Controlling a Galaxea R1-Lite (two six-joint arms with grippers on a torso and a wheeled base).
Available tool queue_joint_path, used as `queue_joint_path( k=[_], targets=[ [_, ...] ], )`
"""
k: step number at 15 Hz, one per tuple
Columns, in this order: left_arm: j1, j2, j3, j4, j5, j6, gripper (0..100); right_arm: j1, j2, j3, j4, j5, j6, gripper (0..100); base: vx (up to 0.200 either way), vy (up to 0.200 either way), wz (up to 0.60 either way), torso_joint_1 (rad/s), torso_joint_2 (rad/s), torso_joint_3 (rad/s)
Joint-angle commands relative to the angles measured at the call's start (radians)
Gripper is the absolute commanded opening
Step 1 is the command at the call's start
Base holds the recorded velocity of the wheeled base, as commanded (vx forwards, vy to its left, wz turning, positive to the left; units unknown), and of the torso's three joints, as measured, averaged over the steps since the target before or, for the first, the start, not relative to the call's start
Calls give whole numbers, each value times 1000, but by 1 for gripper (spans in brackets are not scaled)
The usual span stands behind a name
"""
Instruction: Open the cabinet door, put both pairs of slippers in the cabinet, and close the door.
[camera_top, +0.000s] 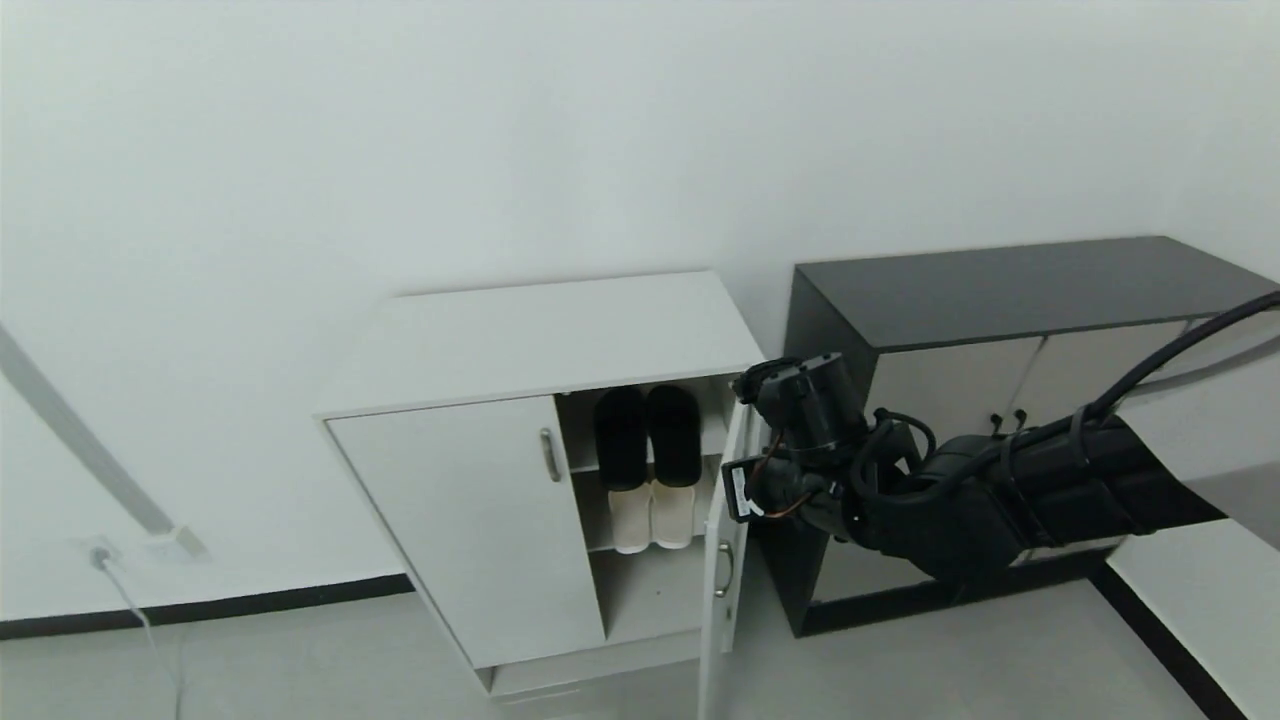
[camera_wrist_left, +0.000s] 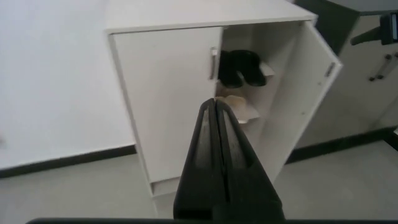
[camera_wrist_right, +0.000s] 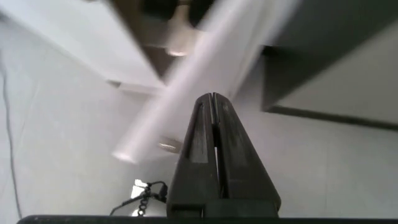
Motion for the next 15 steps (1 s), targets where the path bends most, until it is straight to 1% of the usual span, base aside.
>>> queue_joint_path(
  k=[1, 4, 6, 9, 11, 12, 15],
  targets=[
    [2, 0, 0, -1, 0, 0, 0, -2, -4, 11, -3, -2, -8, 0, 0, 0, 0, 0, 0, 0],
    [2, 0, 0, -1, 0, 0, 0, -2, -28, 22, -4, 21, -11, 0, 0, 0, 0, 0, 0, 0],
    [2, 0, 0, -1, 0, 0, 0, -7, -53, 36, -6, 17, -13, 0, 0, 0, 0, 0, 0, 0],
    [2, 0, 0, -1, 0, 0, 0, -19, -123, 103, -4, 17, -14, 0, 0, 0, 0, 0, 0, 0],
    [2, 2, 0, -1, 0, 0, 0, -27, -205, 217, -6, 17, -14, 0, 0, 0, 0, 0, 0, 0],
    [2, 0, 0, -1, 0, 0, 0, -32, -243, 270, -8, 15, -13, 0, 200, 0, 0, 2, -2, 2],
    [2, 0, 0, -1, 0, 0, 0, -50, -317, 396, -15, 18, -13, 0, 0, 0, 0, 0, 0, 0]
  ],
)
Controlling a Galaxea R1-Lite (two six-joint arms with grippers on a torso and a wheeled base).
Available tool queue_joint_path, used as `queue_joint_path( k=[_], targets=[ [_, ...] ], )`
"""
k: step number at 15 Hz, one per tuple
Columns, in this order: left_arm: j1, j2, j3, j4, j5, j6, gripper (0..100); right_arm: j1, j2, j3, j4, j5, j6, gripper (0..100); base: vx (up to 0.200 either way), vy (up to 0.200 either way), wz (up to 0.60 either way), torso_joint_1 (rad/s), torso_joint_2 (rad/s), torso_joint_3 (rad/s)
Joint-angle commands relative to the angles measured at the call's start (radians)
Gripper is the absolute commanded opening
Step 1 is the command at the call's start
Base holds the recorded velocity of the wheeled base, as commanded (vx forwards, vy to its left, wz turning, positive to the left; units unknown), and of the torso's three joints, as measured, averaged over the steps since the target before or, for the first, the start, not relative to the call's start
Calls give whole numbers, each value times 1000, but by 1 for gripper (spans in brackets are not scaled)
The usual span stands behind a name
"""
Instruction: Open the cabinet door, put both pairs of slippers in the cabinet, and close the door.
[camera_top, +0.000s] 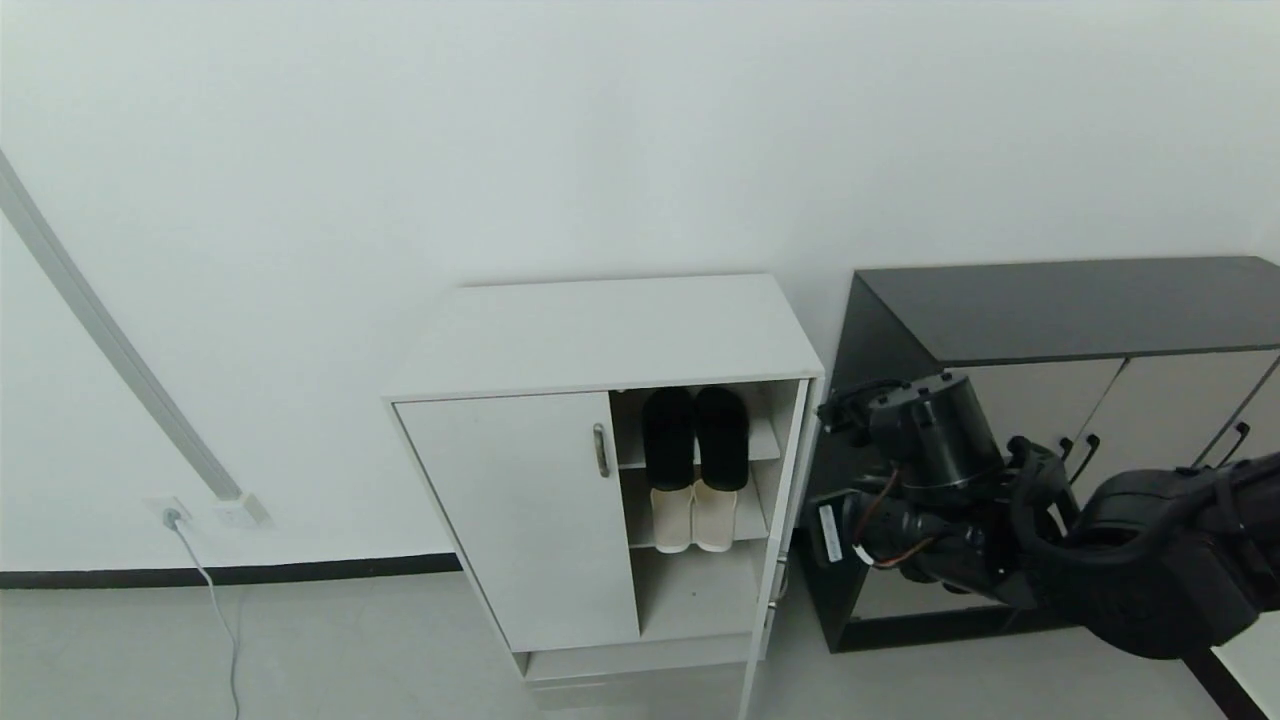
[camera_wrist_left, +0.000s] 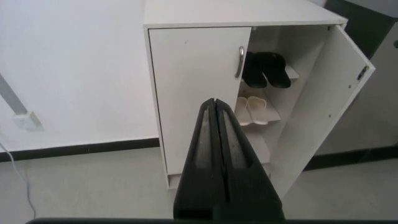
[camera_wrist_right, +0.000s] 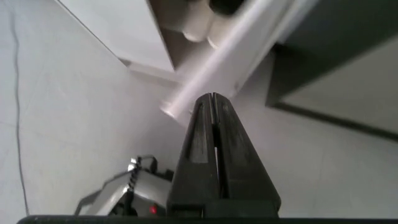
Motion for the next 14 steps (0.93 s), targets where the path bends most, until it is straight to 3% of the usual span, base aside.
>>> queue_joint_path(
  k=[1, 6, 10, 12, 14],
  targets=[
    [0, 0, 0, -1, 0, 0, 0, -10, -72, 107, -12, 2, 1, 0, 0, 0, 0, 0, 0, 0],
    [0, 0, 0, -1, 0, 0, 0, -16, 32, 192, -168, 4, 1, 0, 0, 0, 0, 0, 0, 0],
    [0, 0, 0, -1, 0, 0, 0, -37, 220, 107, -337, 15, -1, 0, 0, 0, 0, 0, 0, 0],
    [0, 2, 0, -1, 0, 0, 0, -44, 263, 57, -338, 22, -2, 0, 0, 0, 0, 0, 0, 0],
    [0, 0, 0, -1, 0, 0, 0, -44, 273, 44, -340, 22, -1, 0, 200, 0, 0, 2, 2, 0]
  ],
)
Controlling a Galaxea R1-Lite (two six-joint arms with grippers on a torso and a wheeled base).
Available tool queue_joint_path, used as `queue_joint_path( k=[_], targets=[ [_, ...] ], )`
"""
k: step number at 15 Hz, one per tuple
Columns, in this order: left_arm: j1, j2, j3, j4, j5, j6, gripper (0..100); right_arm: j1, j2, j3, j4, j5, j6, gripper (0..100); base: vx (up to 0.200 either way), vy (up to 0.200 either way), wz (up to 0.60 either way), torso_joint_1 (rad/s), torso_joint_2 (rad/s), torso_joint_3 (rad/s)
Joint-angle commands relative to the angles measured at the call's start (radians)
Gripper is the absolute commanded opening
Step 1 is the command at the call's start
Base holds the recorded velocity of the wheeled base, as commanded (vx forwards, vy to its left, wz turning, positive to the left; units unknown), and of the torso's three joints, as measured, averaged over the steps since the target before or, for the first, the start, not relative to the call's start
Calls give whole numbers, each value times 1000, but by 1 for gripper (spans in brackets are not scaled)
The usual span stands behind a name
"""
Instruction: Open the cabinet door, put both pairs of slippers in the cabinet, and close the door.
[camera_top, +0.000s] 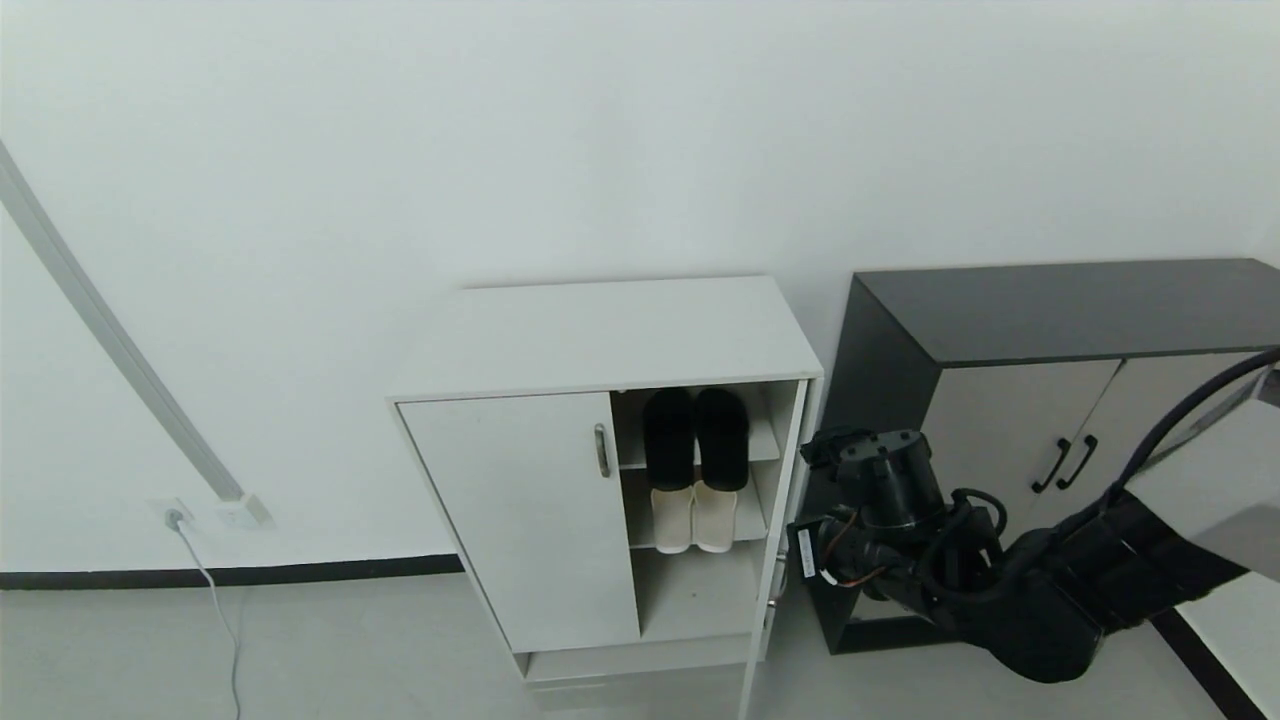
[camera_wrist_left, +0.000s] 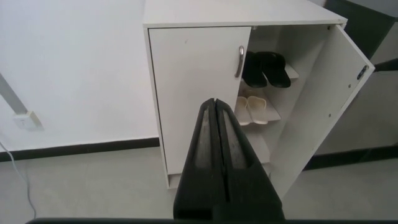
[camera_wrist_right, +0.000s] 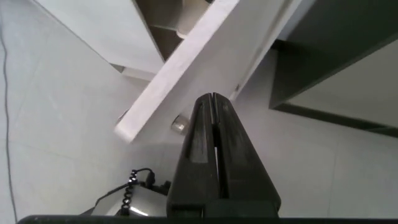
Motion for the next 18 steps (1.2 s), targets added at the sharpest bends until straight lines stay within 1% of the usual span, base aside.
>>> queue_joint_path(
  k=[1, 4, 7, 14, 18],
  targets=[
    [0, 0, 0, 0, 0, 0, 0, 2, 42, -11, -2, 1, 0, 0, 200, 0, 0, -12, -2, 2],
    [0, 0, 0, 0, 0, 0, 0, 0, 46, -14, -5, 5, 1, 0, 0, 0, 0, 0, 0, 0],
    [0, 0, 0, 0, 0, 0, 0, -1, 71, -54, -5, 19, 1, 0, 0, 0, 0, 0, 0, 0],
    [0, 0, 0, 0, 2, 0, 0, -38, 237, -304, -2, 25, -2, 0, 0, 0, 0, 0, 0, 0],
    [0, 0, 0, 0, 2, 0, 0, -50, 322, -447, 1, 24, -26, 0, 0, 0, 0, 0, 0, 0]
  ],
)
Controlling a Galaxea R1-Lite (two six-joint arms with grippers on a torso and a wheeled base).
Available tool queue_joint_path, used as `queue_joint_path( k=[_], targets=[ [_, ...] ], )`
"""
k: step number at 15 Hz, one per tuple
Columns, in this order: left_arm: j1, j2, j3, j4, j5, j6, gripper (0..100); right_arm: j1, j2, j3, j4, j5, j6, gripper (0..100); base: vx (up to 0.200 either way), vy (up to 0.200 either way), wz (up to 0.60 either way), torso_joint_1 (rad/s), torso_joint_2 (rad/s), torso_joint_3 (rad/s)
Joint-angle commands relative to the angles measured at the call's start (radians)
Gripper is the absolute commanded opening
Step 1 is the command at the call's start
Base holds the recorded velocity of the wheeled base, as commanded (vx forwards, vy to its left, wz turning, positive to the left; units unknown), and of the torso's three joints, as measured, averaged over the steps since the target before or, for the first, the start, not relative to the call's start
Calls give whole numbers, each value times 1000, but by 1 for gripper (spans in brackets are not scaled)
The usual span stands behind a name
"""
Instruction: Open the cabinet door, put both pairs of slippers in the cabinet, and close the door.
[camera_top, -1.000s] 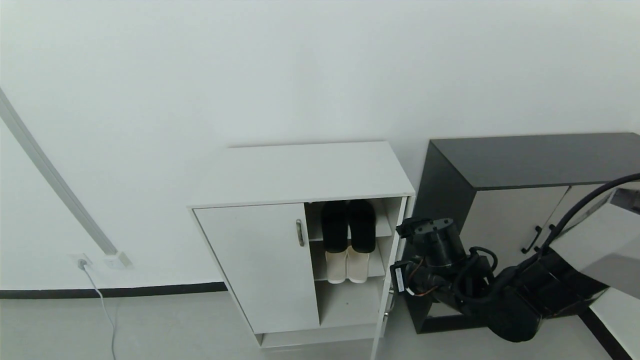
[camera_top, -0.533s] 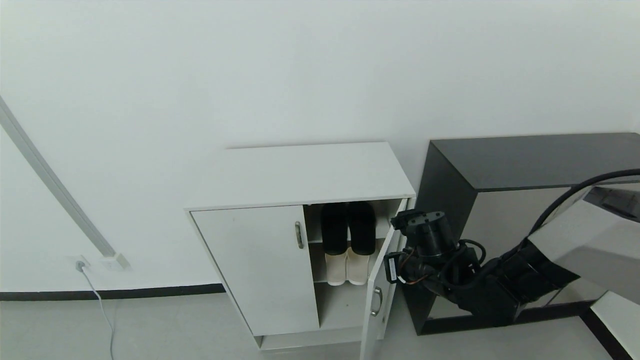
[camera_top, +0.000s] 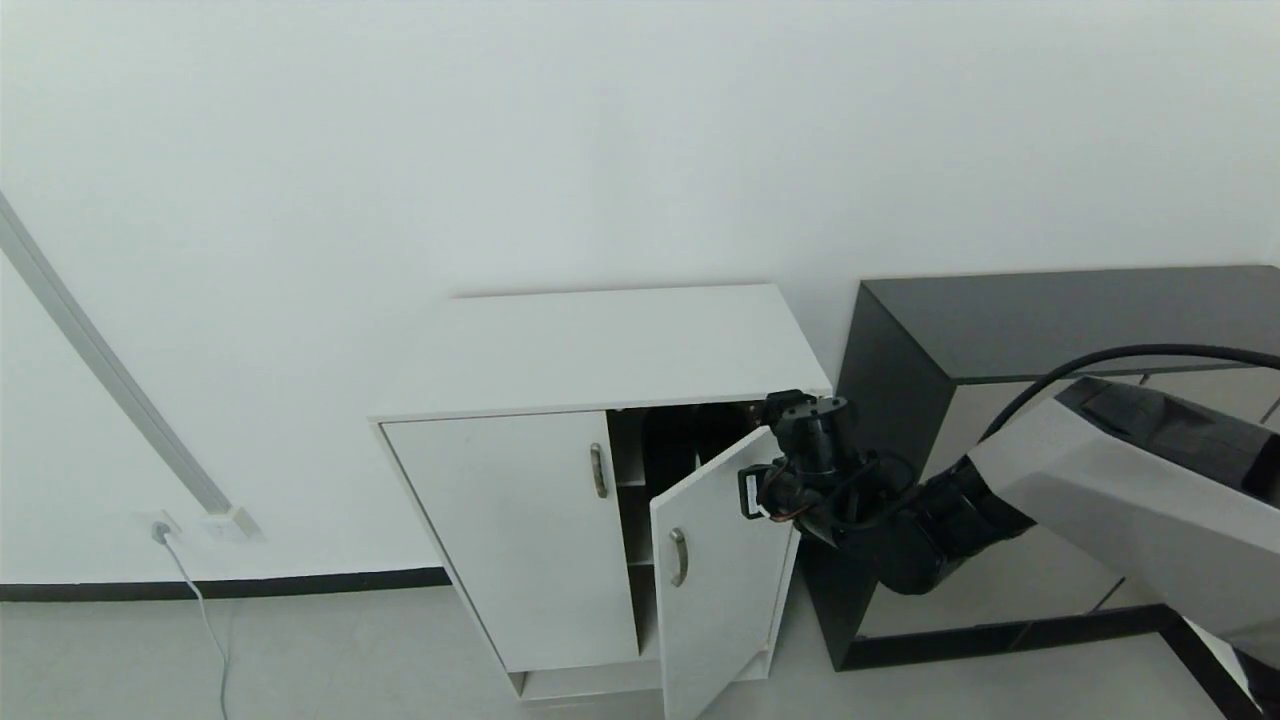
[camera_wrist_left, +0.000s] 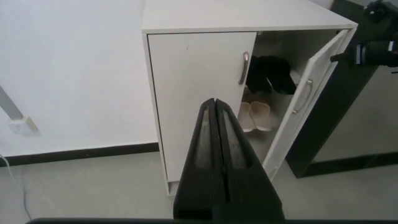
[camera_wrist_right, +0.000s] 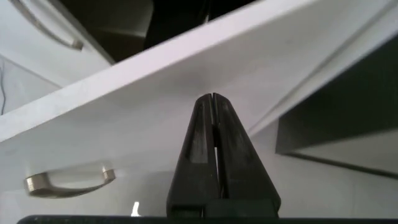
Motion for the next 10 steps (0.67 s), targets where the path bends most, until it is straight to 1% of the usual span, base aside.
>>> queue_joint_path(
  k=[1, 4, 10],
  targets=[
    [0, 0, 0, 0, 0, -1, 0, -3, 75, -75, 3, -1, -3, 0, 0, 0, 0, 0, 0, 0],
    [0, 0, 0, 0, 8, -1, 0, -12, 126, -161, 4, -1, -3, 0, 0, 0, 0, 0, 0, 0],
    [0, 0, 0, 0, 8, -1, 0, -41, 161, -270, 41, -1, -4, 0, 0, 0, 0, 0, 0, 0]
  ],
)
